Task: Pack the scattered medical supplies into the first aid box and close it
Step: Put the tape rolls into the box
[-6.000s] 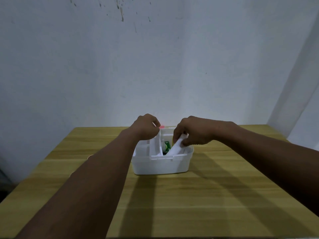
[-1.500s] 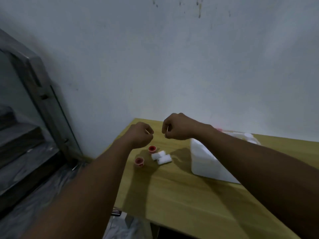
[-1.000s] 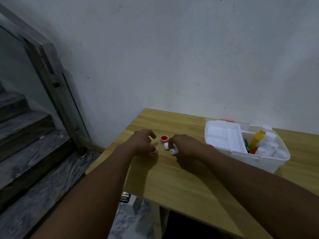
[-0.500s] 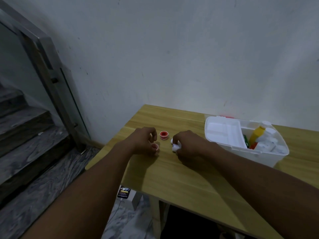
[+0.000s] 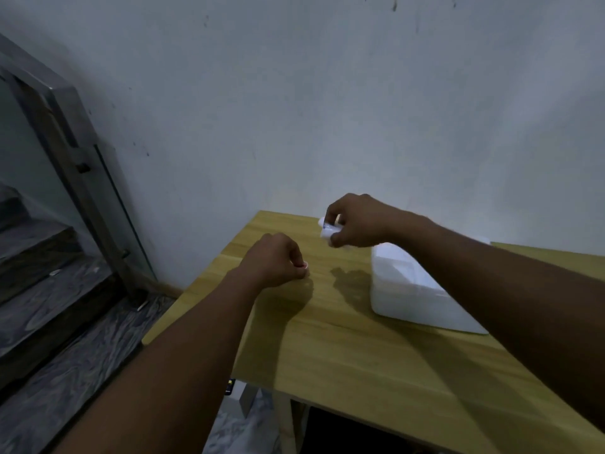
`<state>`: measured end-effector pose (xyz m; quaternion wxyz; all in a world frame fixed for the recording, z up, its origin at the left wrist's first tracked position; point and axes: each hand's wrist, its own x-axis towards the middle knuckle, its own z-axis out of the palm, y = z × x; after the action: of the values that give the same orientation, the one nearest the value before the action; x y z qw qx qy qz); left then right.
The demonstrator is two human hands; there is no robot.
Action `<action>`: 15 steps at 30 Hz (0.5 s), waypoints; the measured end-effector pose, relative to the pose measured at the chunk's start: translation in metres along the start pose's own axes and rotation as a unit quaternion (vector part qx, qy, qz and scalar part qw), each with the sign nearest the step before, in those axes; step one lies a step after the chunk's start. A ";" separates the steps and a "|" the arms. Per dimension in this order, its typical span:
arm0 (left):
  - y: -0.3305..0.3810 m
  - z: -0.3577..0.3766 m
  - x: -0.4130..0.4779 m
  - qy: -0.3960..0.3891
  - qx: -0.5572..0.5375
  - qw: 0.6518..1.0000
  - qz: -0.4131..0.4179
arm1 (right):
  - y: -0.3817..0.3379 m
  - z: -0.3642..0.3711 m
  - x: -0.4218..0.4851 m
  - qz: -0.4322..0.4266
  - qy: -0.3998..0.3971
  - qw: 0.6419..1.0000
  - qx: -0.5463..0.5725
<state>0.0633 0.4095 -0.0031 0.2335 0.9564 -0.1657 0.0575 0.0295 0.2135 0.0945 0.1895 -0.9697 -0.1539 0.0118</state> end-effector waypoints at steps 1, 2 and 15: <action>0.002 0.003 0.003 0.000 0.001 1.000 0.003 | 0.006 -0.009 -0.001 0.014 -0.013 1.000 0.007; 0.005 0.006 0.004 -0.003 0.000 1.000 0.006 | 0.013 -0.016 -0.004 0.029 -0.028 0.999 0.012; 0.009 0.038 0.011 -0.019 -0.029 0.999 0.019 | 0.072 -0.039 -0.025 0.116 -0.135 0.981 -0.075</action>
<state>0.0716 0.3815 -0.0307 0.2572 0.9468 -0.1896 0.0384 0.0301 0.1280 0.1031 0.0915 -0.9819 -0.0645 0.1529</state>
